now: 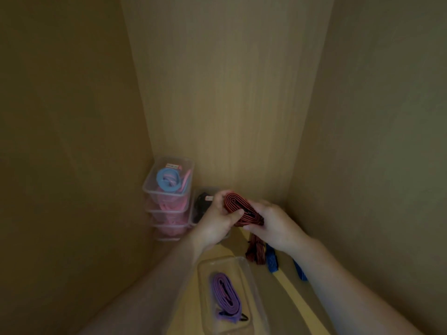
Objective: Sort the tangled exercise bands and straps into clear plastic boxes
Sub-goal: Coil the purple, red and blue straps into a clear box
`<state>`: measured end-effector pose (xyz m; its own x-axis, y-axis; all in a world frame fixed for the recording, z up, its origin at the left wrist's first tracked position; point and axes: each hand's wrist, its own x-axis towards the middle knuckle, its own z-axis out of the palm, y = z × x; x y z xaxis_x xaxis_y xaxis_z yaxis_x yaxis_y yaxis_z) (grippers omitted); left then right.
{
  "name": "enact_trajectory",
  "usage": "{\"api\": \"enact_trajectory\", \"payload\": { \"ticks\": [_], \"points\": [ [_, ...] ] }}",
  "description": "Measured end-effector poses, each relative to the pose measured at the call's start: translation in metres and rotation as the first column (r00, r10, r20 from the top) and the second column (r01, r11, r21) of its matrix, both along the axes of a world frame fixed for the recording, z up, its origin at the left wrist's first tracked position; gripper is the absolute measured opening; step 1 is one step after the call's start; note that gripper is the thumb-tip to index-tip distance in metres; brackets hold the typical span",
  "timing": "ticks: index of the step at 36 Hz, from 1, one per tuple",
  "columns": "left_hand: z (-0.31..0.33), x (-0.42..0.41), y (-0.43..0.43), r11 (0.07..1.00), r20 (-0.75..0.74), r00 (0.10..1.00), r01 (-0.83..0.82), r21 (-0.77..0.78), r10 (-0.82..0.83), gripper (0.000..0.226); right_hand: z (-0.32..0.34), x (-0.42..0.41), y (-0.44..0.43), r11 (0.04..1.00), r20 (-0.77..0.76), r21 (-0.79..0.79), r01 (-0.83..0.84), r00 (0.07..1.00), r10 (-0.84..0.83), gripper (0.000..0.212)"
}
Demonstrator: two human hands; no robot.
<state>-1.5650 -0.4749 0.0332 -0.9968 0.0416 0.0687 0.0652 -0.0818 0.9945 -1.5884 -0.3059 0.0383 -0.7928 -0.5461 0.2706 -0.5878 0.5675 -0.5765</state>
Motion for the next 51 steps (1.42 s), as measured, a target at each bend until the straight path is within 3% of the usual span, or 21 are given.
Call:
{"api": "enact_trajectory", "payload": {
  "ticks": [6, 11, 15, 18, 24, 28, 37, 42, 45, 47, 51],
  "points": [
    [-0.016, 0.005, -0.010, 0.984, 0.023, 0.993, 0.120, -0.129, -0.118, 0.079, -0.003, 0.009, 0.007, 0.997, -0.067, 0.059, 0.042, 0.997, -0.038, 0.053],
    [-0.034, 0.015, -0.017, 0.925, -0.050, 0.997, 0.043, -0.378, -0.067, 0.070, -0.015, 0.022, 0.006, 0.998, 0.010, 0.060, 0.036, 0.999, -0.036, 0.049],
    [-0.055, 0.027, -0.020, 0.874, -0.085, 0.993, 0.030, -0.486, -0.081, 0.063, -0.032, 0.033, 0.006, 0.997, 0.165, 0.073, -0.004, 0.986, -0.008, 0.051],
    [-0.069, 0.034, -0.019, 0.840, -0.078, 0.989, 0.065, -0.539, -0.126, 0.070, -0.043, 0.045, 0.010, 0.999, 0.227, 0.029, -0.027, 0.974, 0.020, 0.044],
    [-0.083, 0.038, -0.013, 0.632, -0.098, 0.970, 0.066, -0.772, -0.221, 0.084, -0.069, 0.064, 0.024, 0.998, 0.220, 0.054, 0.043, 0.974, -0.054, 0.045],
    [-0.091, 0.040, -0.010, 0.644, 0.050, 0.971, 0.192, -0.740, -0.232, 0.088, -0.081, 0.074, 0.030, 0.992, 0.230, 0.122, 0.046, 0.970, -0.074, 0.046],
    [-0.086, 0.027, -0.009, 0.680, 0.171, 0.949, 0.309, -0.665, -0.264, 0.056, -0.082, 0.080, 0.023, 0.985, 0.377, 0.036, 0.167, 0.911, -0.168, 0.028],
    [-0.094, 0.030, -0.002, 0.576, 0.219, 0.923, 0.370, -0.729, -0.316, 0.068, -0.092, 0.080, 0.025, 0.968, 0.324, 0.218, 0.127, 0.926, -0.194, 0.033],
    [-0.096, 0.032, 0.005, 0.527, 0.224, 0.923, 0.364, -0.768, -0.312, 0.067, -0.094, 0.080, 0.027, 0.943, 0.222, 0.314, 0.107, 0.958, -0.183, 0.048],
    [-0.094, 0.033, 0.010, 0.540, 0.227, 0.922, 0.370, -0.756, -0.313, 0.063, -0.096, 0.080, 0.030, 0.924, 0.167, 0.369, 0.103, 0.970, -0.175, 0.061],
    [-0.094, 0.031, 0.017, 0.635, 0.250, 0.919, 0.392, -0.666, -0.306, 0.052, -0.096, 0.083, 0.038, 0.934, 0.110, 0.344, 0.098, 0.983, -0.144, 0.061]
  ]
}}
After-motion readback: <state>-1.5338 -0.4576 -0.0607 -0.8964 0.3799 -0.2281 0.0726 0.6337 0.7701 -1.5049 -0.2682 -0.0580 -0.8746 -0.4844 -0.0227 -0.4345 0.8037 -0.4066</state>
